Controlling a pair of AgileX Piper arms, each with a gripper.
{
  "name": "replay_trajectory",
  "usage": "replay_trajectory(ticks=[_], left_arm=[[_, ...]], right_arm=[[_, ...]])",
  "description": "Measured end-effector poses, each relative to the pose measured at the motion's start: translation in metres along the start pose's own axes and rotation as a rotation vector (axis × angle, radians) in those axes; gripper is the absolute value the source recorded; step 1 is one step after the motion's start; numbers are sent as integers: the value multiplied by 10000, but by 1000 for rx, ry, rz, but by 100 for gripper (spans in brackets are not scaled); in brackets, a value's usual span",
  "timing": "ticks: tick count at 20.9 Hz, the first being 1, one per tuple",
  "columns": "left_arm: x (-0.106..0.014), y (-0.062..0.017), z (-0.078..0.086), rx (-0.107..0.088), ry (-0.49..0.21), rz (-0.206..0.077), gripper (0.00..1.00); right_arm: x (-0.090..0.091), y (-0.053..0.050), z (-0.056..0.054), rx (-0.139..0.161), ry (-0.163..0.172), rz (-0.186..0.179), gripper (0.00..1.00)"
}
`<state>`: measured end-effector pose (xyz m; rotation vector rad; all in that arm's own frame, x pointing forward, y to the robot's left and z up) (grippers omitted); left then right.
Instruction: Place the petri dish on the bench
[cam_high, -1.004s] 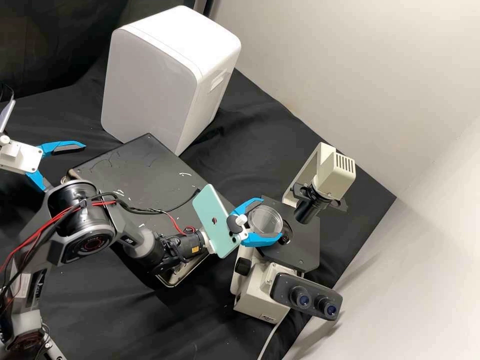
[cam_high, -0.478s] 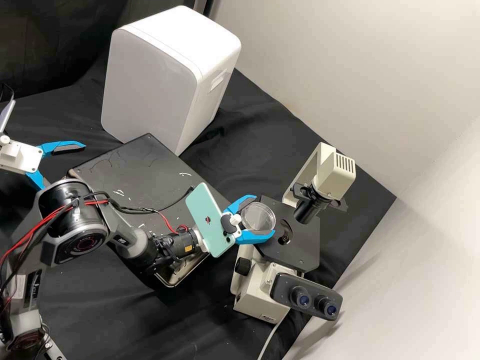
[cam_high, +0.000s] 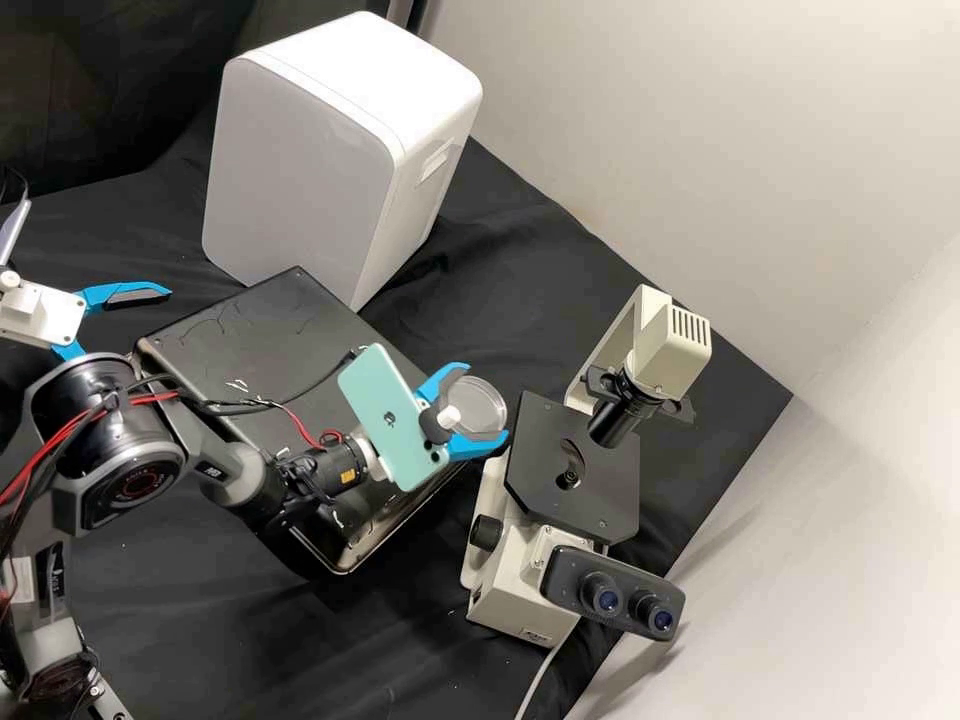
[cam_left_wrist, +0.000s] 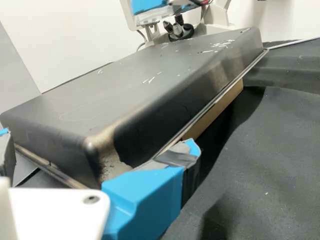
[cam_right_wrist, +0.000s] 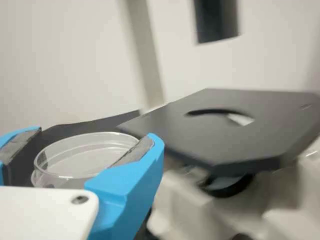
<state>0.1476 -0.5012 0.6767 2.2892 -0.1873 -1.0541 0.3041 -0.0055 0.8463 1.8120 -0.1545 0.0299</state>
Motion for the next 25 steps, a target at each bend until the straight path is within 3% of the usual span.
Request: replay_trajectory(ticks=[2, 5, 14, 19, 25], left_arm=[[0, 0, 0, 0, 0, 0, 100], [0, 0, 0, 0, 0, 0, 100], [0, 0, 0, 0, 0, 0, 100], [0, 0, 0, 0, 0, 0, 100], [0, 0, 0, 0, 0, 0, 100]], right_arm=[[-38, -95, -69, 5, 21, -33, 0], [-81, -176, -72, 4, 19, -63, 0], [-176, -281, 100, 2, -48, -106, 0], [-222, -359, 88, 3, -23, -122, 0], [-239, -503, 36, -6, 6, -167, 0]])
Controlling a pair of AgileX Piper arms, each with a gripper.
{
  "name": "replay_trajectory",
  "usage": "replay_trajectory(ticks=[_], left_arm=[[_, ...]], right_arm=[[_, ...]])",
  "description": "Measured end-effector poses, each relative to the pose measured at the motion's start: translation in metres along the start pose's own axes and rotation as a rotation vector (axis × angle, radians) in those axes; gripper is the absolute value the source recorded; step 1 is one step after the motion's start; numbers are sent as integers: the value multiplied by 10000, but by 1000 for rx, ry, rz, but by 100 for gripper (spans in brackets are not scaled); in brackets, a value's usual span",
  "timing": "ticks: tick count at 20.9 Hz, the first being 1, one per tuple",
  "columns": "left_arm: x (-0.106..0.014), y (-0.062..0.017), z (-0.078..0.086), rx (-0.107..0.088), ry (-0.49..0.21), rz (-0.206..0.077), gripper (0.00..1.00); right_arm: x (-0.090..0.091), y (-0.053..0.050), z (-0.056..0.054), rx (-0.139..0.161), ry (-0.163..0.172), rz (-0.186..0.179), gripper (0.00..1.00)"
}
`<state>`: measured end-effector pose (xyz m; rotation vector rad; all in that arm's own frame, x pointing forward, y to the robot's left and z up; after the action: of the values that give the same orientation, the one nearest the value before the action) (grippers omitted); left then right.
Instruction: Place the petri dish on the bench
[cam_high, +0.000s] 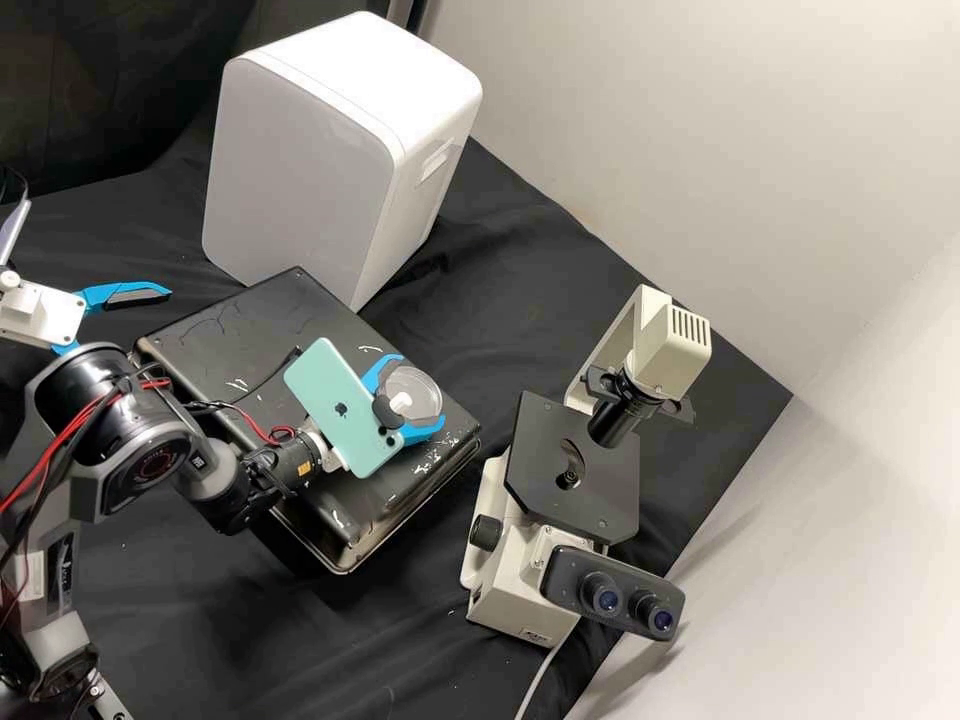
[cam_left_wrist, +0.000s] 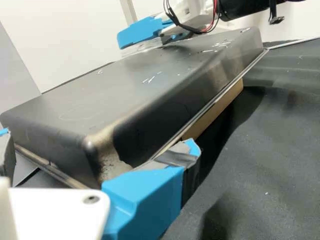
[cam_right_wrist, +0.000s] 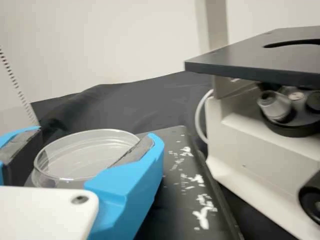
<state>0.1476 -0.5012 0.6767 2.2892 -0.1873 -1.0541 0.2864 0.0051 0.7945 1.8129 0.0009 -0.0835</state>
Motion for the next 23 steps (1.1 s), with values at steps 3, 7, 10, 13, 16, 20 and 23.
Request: replay_trajectory(ticks=[3, 7, 10, 13, 16, 20, 23], left_arm=[[0, 0, 0, 0, 0, 0, 100], [0, 0, 0, 0, 0, 0, 100], [0, 0, 0, 0, 0, 0, 100], [0, 0, 0, 0, 0, 0, 100], [0, 0, 0, 0, 0, 0, 100], [0, 0, 0, 0, 0, 0, 100], [-10, 30, -2, 1, 2, 16, 100]], right_arm=[[0, -50, -30, -5, 9, -15, 0], [-5, -74, -38, -7, 11, -23, 0], [-19, -80, -28, -23, 9, -25, 100], [-33, -78, -13, -54, 1, -18, 100], [-51, -75, 11, -60, -15, -8, 100], [-80, -51, 31, -70, -22, 27, 100], [-112, -52, 49, -77, -26, 39, 100]])
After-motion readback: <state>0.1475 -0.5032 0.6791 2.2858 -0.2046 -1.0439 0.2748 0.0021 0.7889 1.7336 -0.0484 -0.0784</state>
